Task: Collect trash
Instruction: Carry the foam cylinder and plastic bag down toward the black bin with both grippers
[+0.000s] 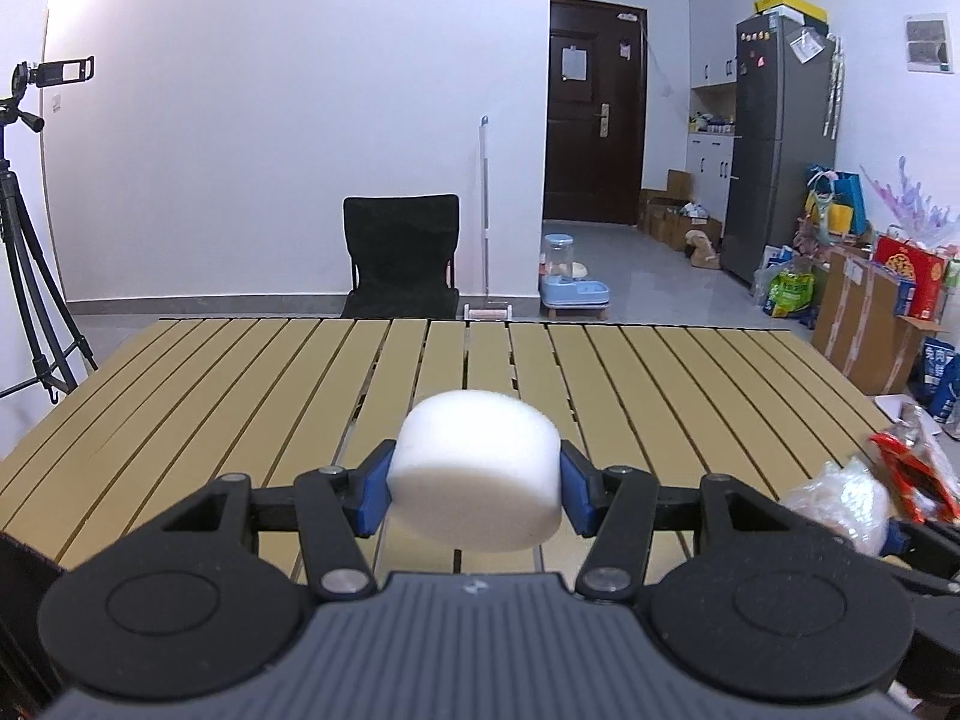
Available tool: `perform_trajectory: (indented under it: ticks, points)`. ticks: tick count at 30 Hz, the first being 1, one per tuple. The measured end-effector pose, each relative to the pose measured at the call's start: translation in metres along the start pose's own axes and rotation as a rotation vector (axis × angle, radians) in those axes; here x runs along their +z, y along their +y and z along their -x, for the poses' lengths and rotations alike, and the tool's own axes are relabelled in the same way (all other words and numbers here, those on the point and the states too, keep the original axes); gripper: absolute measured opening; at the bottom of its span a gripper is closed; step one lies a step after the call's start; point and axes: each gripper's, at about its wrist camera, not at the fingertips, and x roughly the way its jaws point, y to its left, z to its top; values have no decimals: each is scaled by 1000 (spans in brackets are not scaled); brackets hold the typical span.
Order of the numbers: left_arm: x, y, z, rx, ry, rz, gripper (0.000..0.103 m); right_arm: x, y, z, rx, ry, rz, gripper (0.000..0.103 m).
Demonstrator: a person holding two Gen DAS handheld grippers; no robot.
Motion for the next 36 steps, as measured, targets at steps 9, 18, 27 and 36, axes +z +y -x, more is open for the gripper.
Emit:
perform_trajectory:
  ticks: [9,18,27,36]
  points:
    - [-33,-2,55,-40,-11,-10,56,-34,4,53,14,26,11,42]
    - [-72,5,91,-55,16,-10,56,-70,12,88,14,76,16,42]
    - [-108,17,116,-58,41,-17,56,-102,34,111,37,123,41,42]
    - [-144,30,132,-58,71,-7,56,-131,52,124,35,173,85,42]
